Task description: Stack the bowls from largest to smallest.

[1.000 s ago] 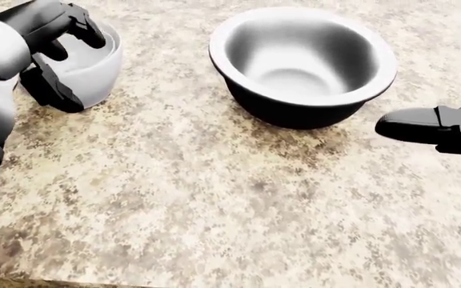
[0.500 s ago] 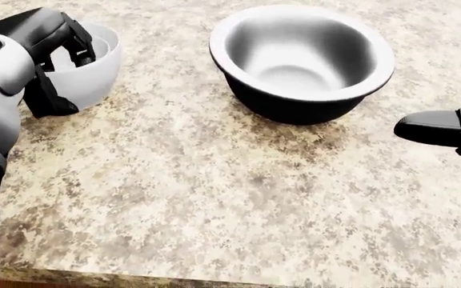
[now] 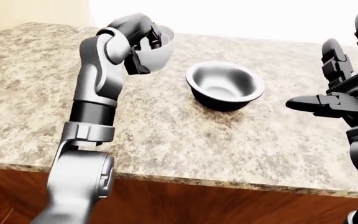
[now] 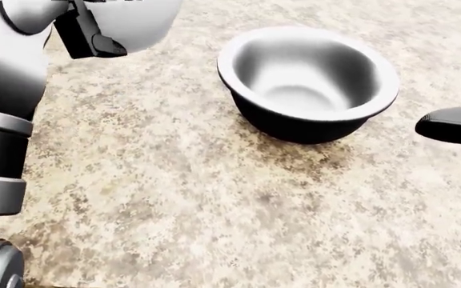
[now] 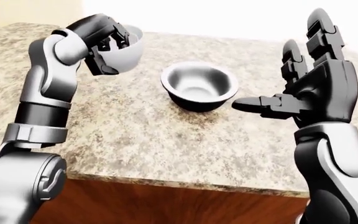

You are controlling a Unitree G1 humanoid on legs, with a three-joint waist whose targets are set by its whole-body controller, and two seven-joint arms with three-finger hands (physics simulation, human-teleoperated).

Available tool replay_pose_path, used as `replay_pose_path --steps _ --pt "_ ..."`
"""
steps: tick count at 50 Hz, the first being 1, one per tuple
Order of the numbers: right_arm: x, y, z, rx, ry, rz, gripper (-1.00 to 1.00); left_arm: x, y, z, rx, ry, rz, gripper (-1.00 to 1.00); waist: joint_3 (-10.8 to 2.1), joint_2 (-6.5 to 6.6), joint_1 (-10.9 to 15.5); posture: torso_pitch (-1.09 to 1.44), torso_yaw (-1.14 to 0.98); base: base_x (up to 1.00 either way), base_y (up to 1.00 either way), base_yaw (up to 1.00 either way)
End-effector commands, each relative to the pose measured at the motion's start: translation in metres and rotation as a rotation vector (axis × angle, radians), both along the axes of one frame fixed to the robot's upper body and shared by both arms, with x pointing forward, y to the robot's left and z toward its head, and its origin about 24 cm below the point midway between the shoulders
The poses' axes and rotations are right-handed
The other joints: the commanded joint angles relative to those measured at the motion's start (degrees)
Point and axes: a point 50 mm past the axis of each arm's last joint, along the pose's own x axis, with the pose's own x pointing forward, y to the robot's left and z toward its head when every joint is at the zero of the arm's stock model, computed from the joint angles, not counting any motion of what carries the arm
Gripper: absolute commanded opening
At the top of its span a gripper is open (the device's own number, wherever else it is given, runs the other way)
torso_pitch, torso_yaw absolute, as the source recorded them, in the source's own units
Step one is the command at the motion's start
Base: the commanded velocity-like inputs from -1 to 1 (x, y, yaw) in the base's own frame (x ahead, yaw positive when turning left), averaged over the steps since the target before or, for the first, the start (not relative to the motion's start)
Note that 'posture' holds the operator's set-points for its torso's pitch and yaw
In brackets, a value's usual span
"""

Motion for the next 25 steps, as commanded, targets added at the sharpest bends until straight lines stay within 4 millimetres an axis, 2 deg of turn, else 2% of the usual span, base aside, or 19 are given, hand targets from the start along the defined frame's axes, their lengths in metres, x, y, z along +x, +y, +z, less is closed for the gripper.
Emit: replay_pose_path --steps 1,5,10,14,25 --pt "-0.005 -0.001 0.01 -0.013 -0.069 -0.008 1.0 -0.01 -0.009 0.035 -0.007 -0.14 -0.023 -1.0 -1.96 0.04 0.02 -0.17 0.0 0.0 0.0 0.0" --pt "-0.007 -0.001 0.01 -0.012 -0.068 -0.009 1.0 -0.011 -0.027 0.039 -0.009 -0.153 -0.051 -1.0 -3.34 -0.1 0.03 -0.21 0.0 0.0 0.0 0.0" --pt "-0.007 -0.002 0.007 -0.009 -0.064 -0.01 1.0 -0.013 -0.051 0.04 -0.005 -0.164 -0.092 -1.0 -4.43 -0.35 0.07 -0.21 0.0 0.0 0.0 0.0" --pt "-0.009 -0.005 0.006 -0.008 -0.063 -0.015 1.0 -0.015 -0.073 0.039 -0.009 -0.177 -0.119 -1.0 -4.88 -0.65 0.09 -0.21 0.0 0.0 0.0 0.0" --pt "-0.012 -0.013 -0.001 0.003 -0.058 -0.026 1.0 -0.015 -0.12 0.023 0.024 -0.178 -0.187 -1.0 -5.25 -1.38 0.1 -0.21 0.0 0.0 0.0 0.0"
